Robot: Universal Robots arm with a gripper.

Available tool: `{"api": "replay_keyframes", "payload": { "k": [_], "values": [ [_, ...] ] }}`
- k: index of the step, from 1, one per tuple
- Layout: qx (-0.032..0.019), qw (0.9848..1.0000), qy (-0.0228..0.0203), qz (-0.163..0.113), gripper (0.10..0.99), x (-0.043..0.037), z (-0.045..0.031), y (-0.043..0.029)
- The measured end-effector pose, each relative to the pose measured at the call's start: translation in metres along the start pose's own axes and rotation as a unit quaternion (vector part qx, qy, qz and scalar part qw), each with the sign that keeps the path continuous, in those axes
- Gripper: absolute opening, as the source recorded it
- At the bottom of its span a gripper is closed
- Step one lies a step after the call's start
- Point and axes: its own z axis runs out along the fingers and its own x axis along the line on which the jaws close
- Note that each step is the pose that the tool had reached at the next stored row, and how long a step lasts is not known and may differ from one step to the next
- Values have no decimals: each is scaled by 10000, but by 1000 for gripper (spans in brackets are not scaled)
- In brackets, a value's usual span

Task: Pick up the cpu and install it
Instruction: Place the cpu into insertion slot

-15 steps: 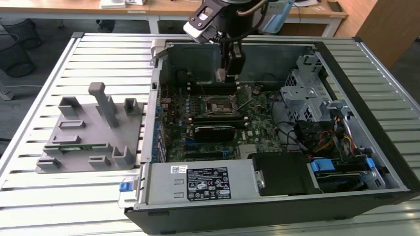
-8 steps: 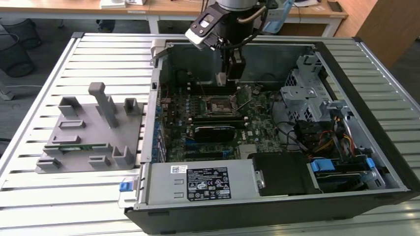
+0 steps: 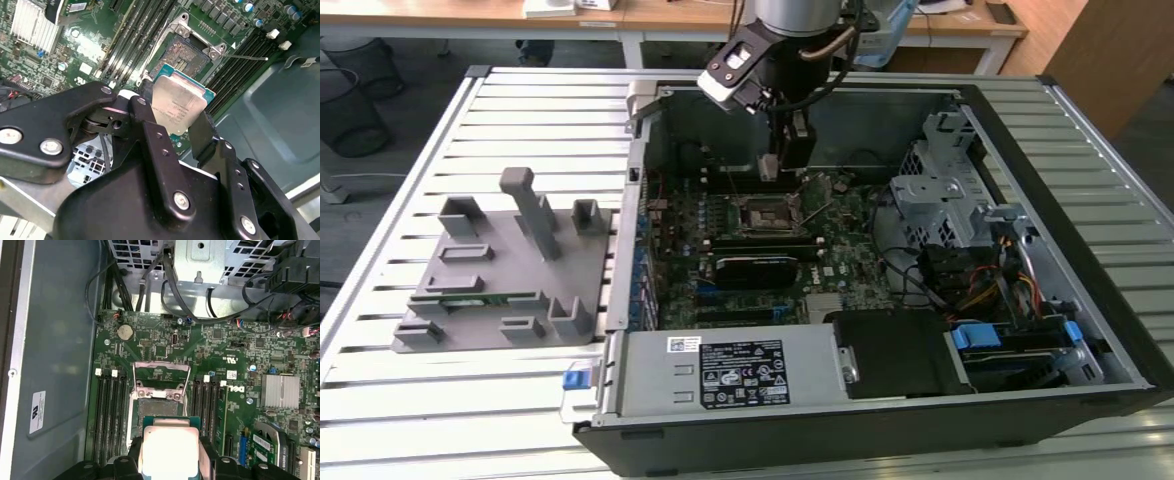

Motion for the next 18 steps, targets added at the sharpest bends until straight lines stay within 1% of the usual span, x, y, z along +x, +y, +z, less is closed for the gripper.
{"api": "replay_keyframes", "payload": {
  "k": [7,18],
  "values": [
    [0,10000,0,7,529,21,83,-1],
    [0,10000,0,15,529,26,260,-8]
  ]
}}
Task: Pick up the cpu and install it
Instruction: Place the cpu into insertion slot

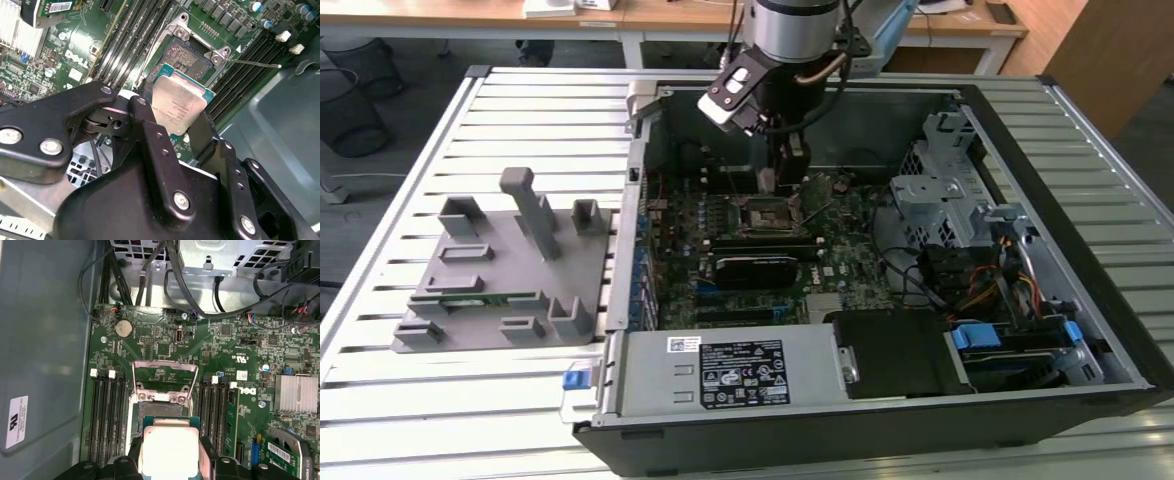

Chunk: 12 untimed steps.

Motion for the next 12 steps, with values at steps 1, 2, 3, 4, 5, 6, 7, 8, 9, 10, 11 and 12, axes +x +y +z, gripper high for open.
{"api": "replay_keyframes", "payload": {
  "k": [1,2,3,4,5,6,7,8,9,10,11,12],
  "values": [
    [0,10000,0,0,529,0,15,0],
    [0,10000,0,1,529,1,32,-1],
    [0,10000,0,0,529,1,49,-2],
    [0,10000,0,0,529,2,67,-2],
    [0,10000,0,0,529,2,83,-3],
    [-1,10000,1,0,529,3,99,-3],
    [0,10000,0,0,529,3,113,-4],
    [0,10000,1,0,529,4,128,-4],
    [0,10000,1,0,529,5,143,-5],
    [0,10000,0,0,529,5,156,-5],
    [0,10000,0,0,529,6,170,-6],
    [0,10000,0,0,529,6,183,-6]
  ]
}}
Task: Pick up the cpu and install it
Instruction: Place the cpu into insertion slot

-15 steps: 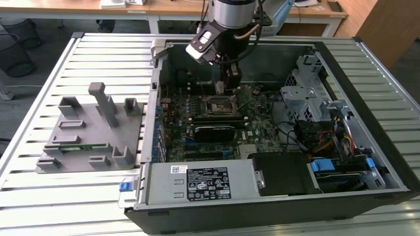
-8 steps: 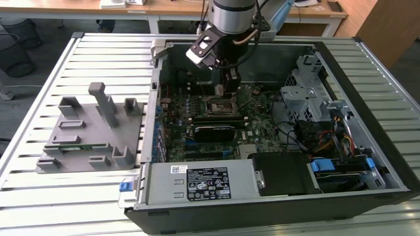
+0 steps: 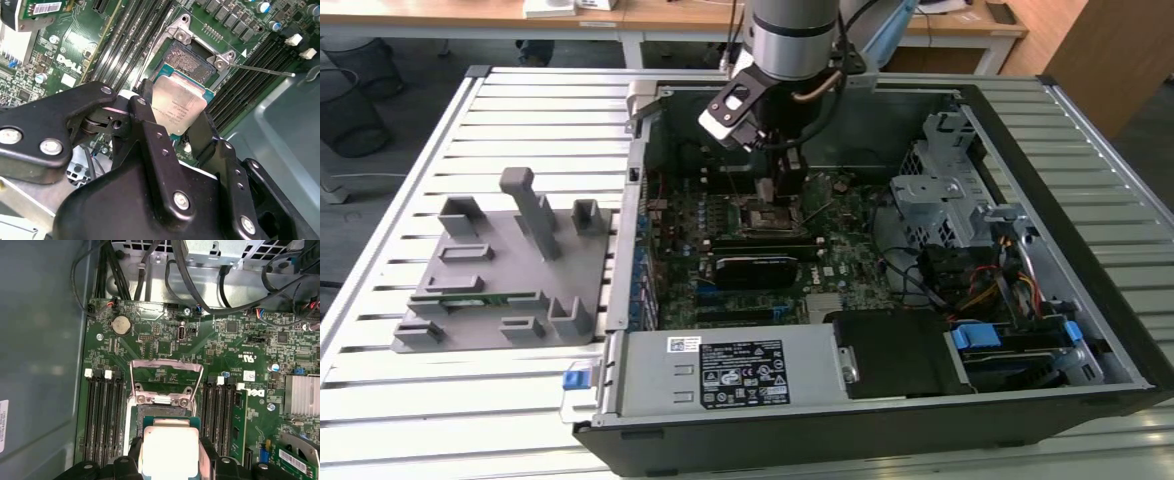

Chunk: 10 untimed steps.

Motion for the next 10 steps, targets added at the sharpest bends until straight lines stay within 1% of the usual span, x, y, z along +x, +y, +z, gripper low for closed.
{"api": "replay_keyframes", "payload": {
  "k": [10],
  "values": [
    [0,10000,1,2,529,2,103,-4]
  ]
}}
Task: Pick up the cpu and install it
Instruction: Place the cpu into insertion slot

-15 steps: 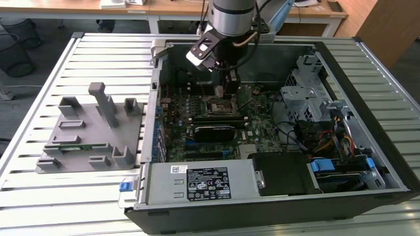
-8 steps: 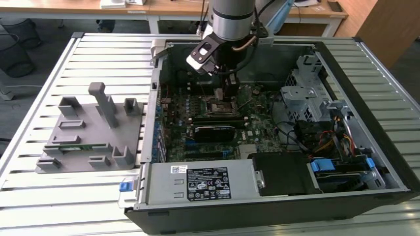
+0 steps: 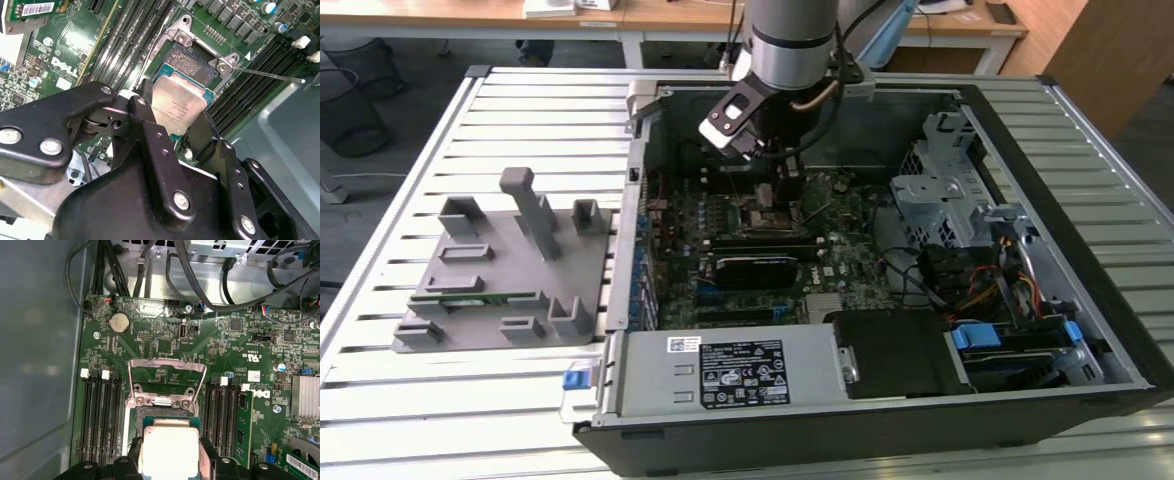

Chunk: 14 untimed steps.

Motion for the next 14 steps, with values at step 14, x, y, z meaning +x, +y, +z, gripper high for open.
{"api": "replay_keyframes", "payload": {
  "k": [14],
  "values": [
    [0,10000,-1,20,529,4,119,-5]
  ]
}}
